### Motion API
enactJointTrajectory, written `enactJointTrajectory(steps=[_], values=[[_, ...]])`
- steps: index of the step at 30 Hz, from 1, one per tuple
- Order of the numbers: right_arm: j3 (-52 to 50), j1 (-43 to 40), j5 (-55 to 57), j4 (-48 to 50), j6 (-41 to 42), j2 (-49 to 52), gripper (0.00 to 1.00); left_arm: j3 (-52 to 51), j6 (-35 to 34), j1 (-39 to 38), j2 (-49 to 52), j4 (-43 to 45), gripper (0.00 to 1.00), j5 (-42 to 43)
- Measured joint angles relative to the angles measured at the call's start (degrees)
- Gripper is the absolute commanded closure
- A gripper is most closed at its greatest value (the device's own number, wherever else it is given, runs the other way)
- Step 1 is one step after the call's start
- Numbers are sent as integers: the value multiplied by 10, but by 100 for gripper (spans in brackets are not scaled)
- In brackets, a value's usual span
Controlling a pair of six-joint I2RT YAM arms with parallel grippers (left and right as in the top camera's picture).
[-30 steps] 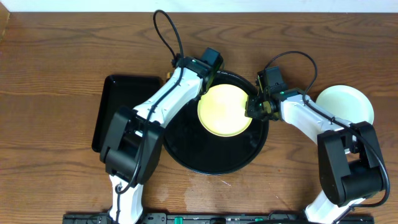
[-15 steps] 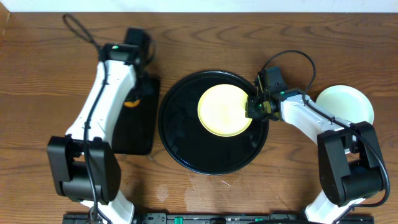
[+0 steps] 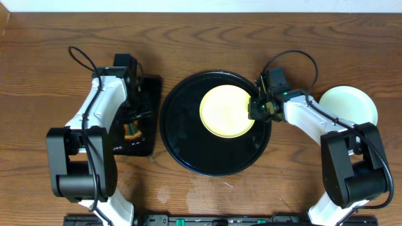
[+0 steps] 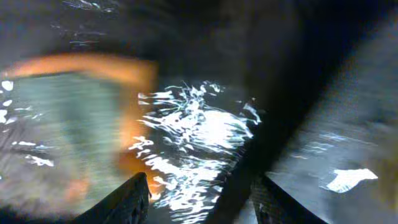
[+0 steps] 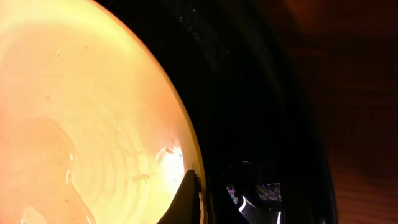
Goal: Clean dirty plates on tray and stack at the side
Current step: 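Put the sponge back on the black tray with the left gripper, then tilt the yellow plate up with the right gripper, steadying with the left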
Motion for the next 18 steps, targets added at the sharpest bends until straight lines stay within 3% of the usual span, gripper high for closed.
enactJointTrajectory(steps=[5, 8, 18], values=[[0, -4, -12, 1, -30, 0, 99, 0, 2, -50, 0, 61, 46, 114], [-1, -9, -25, 2, -47, 0, 99, -3, -1, -93, 0, 105, 69, 146], [-1, -11, -34, 2, -62, 1, 99, -50, -40, -192, 0, 214, 71, 147]])
